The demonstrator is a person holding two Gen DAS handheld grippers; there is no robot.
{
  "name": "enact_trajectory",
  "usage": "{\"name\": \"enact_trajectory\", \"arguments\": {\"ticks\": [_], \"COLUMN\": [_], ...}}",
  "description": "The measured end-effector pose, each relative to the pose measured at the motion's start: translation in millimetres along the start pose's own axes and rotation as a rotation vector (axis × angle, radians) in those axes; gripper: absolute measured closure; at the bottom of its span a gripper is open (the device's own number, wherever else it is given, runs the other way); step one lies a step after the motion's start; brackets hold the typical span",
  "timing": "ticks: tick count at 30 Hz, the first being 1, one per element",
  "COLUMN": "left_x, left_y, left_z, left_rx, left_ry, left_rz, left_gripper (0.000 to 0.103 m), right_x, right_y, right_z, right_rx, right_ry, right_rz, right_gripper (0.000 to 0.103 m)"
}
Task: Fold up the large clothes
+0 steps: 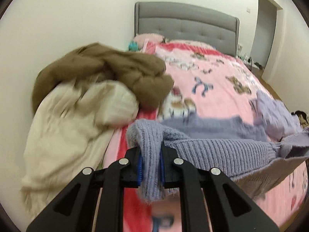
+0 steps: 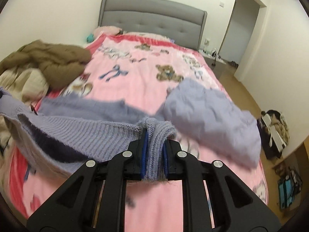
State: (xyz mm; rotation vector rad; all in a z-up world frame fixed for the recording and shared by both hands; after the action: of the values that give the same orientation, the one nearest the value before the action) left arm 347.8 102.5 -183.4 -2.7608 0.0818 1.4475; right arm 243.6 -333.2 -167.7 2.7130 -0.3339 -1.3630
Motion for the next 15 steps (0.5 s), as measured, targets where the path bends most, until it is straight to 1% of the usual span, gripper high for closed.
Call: {"name": "enact_trajectory", "arguments": {"ticks": [4, 5, 7, 8, 10, 11, 13, 14, 15], "left_x": [47.4, 62.8, 90.9, 105.5, 146.5, 160.4, 202.6, 215.1, 230.7], "left_y": [13.4, 16.0, 18.2, 18.8, 23.1, 24.3, 30.7, 32.7, 33.5], "left_z": [-52.1, -62.9, -79.3, -86.3, -95.7, -95.3, -96.4, -95.5, -95.7], "left_rx": [-0.012, -0.019, -0.030, -0.045, -0.073, -0.077, -0.084, -0.094, -0.115], "left_ry": [0.008, 0.008, -0.002, -0.010, -0.050, -0.067, -0.123, -0.143, -0.169], "left_rz": [-0.026, -0.037, -0.054, -0.059, -0.069, -0.072, -0.092, -0.091, -0.080], "left_gripper": [0.090, 0.090, 0.090, 0.090, 0.090, 0.090, 0.090, 0.090, 0.090], "right_x": [60.3, 72.2, 112.4, 126.3, 168.2, 195.0, 237.4, 259.5, 269.1], "right_y": [9.6, 9.5, 8.3, 6.7, 1.8, -0.2, -2.9, -3.7, -4.1], "right_z": [-54.8, -63.2, -85.0, -89.3, -99.5, -103.0, -105.1, -104.1, -100.1], "right_rx": [-0.011, -0.020, -0.055, -0.066, -0.085, -0.086, -0.085, -0.073, -0.058], "right_ry": [0.016, 0.014, 0.010, 0.007, -0.019, -0.047, -0.106, -0.139, -0.157], "right_rz": [-0.018, -0.018, -0.017, -0.012, -0.015, -0.015, -0.006, 0.001, 0.005], "right_gripper": [0.090, 0.090, 0.090, 0.090, 0.090, 0.090, 0.090, 0.090, 0.090]}}
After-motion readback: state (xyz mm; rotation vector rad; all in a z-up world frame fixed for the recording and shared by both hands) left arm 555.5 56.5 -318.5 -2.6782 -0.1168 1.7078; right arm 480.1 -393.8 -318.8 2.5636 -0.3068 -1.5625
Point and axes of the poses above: each gripper's, at about its wrist camera, not at the fingertips, and x roughly the way its jaws point, y to its right, z to its underside, the point moved 1 cm from there along x, roughly the way its jaws point, and after that the axes turned 12 degrees about -y, right-handed, at the moved point
